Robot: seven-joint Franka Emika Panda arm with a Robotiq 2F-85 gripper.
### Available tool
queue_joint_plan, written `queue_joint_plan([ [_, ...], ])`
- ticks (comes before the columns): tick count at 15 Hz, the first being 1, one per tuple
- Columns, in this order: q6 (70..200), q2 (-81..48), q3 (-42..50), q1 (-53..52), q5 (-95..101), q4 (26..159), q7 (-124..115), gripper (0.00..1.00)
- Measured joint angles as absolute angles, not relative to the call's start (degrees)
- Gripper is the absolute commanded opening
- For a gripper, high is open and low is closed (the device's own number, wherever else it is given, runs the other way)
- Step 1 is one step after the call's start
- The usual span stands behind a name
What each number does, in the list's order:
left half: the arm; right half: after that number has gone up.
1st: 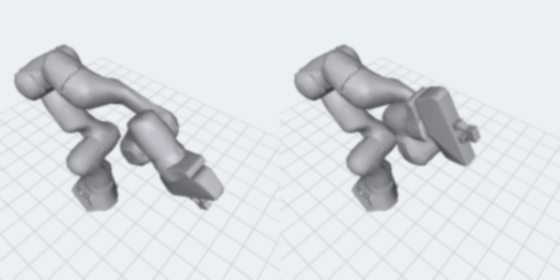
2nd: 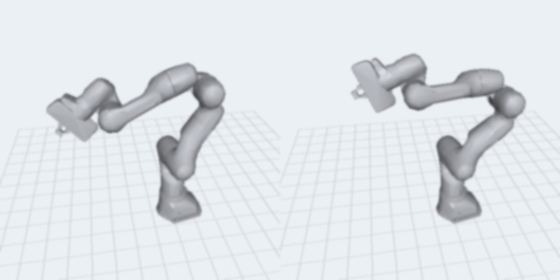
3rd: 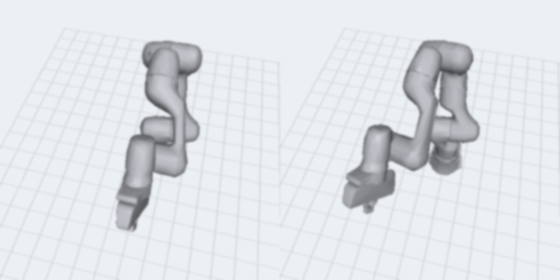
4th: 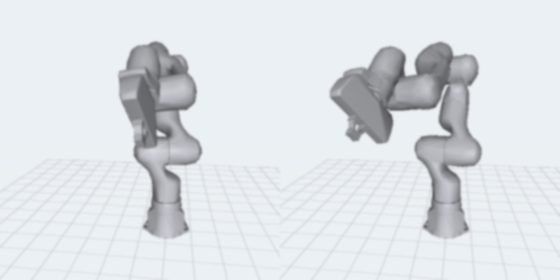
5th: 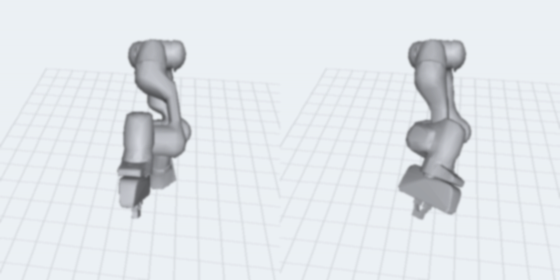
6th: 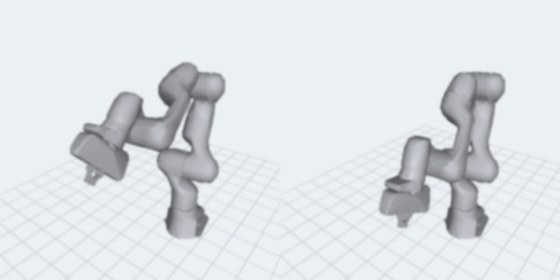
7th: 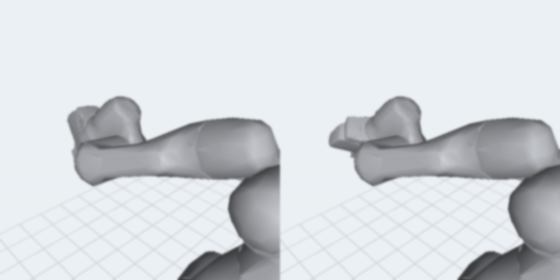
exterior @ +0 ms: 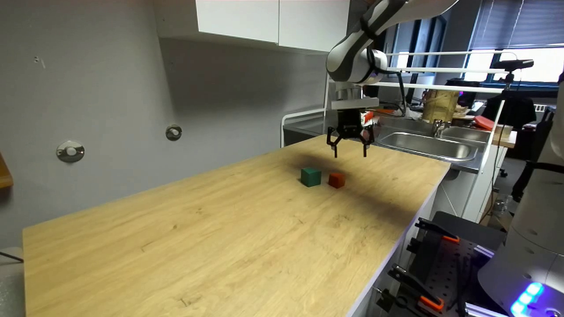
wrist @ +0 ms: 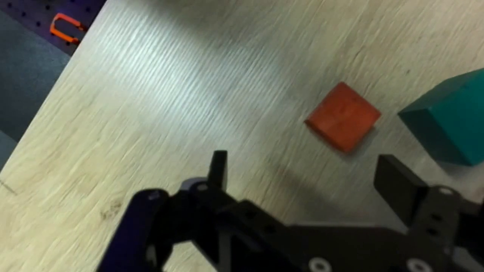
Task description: Put the orange block on the green block
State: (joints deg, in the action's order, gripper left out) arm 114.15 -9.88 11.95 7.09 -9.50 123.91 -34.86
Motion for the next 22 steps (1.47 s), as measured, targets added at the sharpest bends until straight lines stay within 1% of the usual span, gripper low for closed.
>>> queue_joint_plan([
  [4,117.71,-3.43,11.86,7.13,-6.89,130.22,-35.09,1.0],
  [8,120.43,-1.7,9.3,6.07,-6.8,133.91,-35.02,1.0],
  [16,124.17,-6.44,6.76,4.22,-6.06,134.35,-33.42,1.0],
  [22,124.59,-12.87,7.21,4.3,-4.75,128.42,-29.1,1.0],
])
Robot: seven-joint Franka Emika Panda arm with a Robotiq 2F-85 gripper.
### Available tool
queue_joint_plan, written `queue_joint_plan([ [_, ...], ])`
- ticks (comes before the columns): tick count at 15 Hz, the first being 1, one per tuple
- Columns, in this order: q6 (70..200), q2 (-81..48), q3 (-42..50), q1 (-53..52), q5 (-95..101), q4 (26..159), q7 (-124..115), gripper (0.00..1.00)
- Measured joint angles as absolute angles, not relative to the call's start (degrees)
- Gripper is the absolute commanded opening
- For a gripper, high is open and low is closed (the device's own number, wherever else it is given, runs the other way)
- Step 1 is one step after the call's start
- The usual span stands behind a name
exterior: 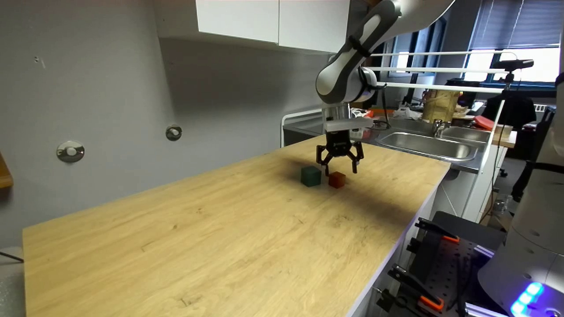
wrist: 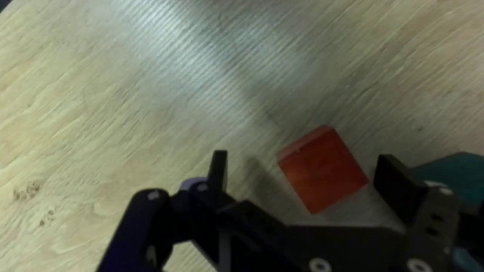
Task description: Put the orange block on the green block
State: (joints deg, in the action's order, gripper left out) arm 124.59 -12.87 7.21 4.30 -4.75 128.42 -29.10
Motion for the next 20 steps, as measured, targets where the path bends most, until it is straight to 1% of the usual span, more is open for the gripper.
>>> queue_joint_plan([
  [1,124.57,-13.86,7.28,4.34,-4.75,127.06,-28.31,0.75],
  [2,124.51,-14.8,7.31,4.41,-4.76,125.75,-27.52,0.74],
  [4,124.42,-16.24,7.31,4.54,-4.98,123.89,-26.16,0.59],
  [5,124.3,-16.8,7.31,4.61,-5.13,123.34,-25.62,0.5],
  [7,123.78,-17.6,7.31,4.81,-5.48,122.81,-24.68,0.36],
  [10,122.53,-18.16,7.37,5.42,-6.6,122.67,-23.82,0.11],
  [11,122.17,-18.23,7.4,5.71,-7.04,122.67,-23.64,0.05],
  [12,121.88,-18.27,7.45,5.97,-7.47,122.67,-23.41,0.01],
  [15,121.01,-18.27,7.61,6.68,-8.48,122.67,-23.12,0.0],
  [16,120.85,-18.26,7.66,6.84,-8.81,122.63,-23.02,0.26],
  [17,120.74,-18.21,7.71,6.95,-9.02,122.56,-23.0,0.26],
  [19,120.49,-17.91,7.91,7.11,-9.84,122.37,-23.0,0.4],
  [20,120.35,-17.6,8.05,7.14,-10.42,122.35,-23.02,0.49],
])
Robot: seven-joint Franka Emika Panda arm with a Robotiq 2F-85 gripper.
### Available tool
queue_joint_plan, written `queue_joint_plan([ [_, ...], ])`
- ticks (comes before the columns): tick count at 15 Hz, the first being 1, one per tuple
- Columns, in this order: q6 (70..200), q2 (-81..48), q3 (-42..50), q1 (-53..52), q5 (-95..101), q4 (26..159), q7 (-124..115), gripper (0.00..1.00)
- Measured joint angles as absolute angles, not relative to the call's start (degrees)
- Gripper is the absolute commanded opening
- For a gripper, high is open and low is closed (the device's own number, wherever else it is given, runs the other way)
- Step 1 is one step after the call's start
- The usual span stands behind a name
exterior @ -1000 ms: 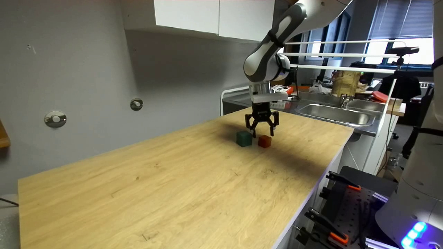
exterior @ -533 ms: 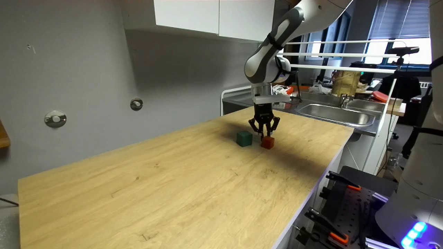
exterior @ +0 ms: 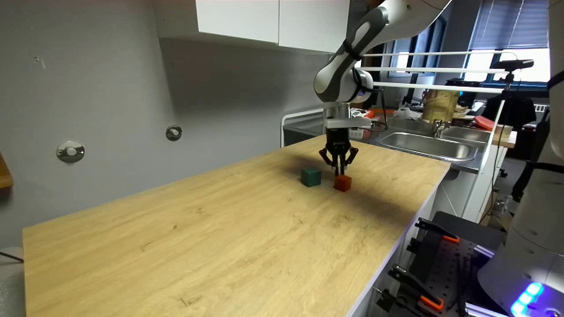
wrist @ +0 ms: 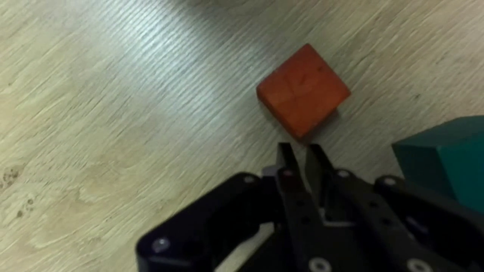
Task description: Put the orange block on the green block
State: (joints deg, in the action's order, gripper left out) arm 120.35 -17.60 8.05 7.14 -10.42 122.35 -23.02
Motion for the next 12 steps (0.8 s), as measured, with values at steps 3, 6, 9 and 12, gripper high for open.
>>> queue_joint_plan([
  [3,120.18,-16.27,8.31,7.14,-13.01,122.64,-24.35,0.7],
  [6,120.19,-14.87,8.3,6.85,-15.33,123.65,-27.0,0.92],
  [9,120.46,-13.91,8.3,6.12,-16.7,125.58,-29.88,1.0],
  [12,121.59,-13.53,8.29,5.44,-17.13,127.96,-32.42,1.0],
])
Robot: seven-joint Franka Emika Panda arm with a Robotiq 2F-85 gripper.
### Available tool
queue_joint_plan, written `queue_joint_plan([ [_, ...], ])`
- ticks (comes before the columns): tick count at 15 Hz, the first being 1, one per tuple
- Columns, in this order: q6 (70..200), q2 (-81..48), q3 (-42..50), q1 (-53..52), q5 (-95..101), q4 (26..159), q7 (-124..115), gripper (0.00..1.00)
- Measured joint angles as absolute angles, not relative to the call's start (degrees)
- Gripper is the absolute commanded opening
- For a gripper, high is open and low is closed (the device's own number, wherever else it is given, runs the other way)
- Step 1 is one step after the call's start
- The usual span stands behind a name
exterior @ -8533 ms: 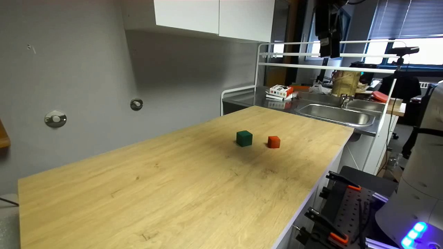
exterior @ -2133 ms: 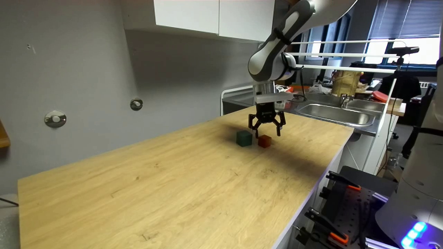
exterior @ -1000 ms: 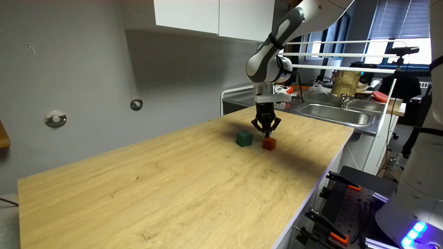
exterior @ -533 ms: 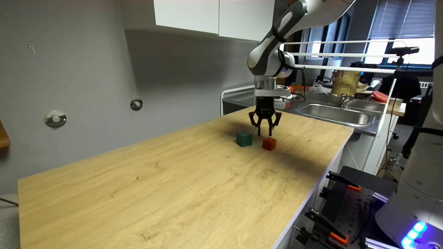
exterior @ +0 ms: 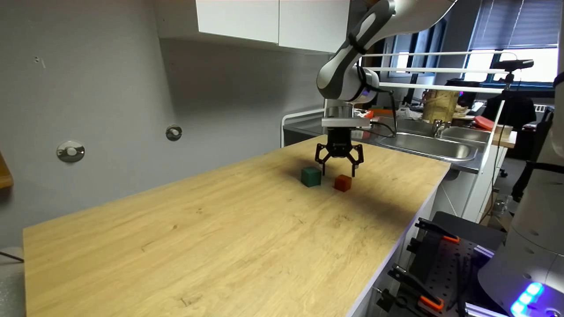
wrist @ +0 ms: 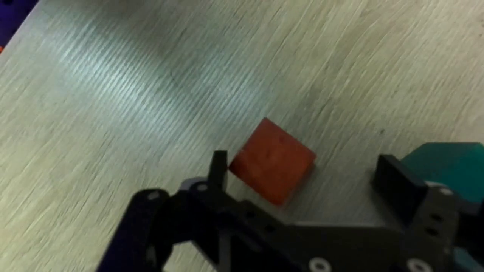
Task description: Put the orange block on the green block
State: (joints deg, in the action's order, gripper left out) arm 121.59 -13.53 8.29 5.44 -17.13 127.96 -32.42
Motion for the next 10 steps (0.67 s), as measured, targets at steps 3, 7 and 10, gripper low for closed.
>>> queue_joint_plan([
  [3,122.75,-13.54,8.29,5.33,-17.85,129.77,-33.59,0.99],
  [7,124.04,-13.6,8.29,5.33,-18.47,130.83,-33.66,0.64],
  [10,124.73,-13.94,8.29,5.33,-18.48,130.91,-33.66,0.4],
])
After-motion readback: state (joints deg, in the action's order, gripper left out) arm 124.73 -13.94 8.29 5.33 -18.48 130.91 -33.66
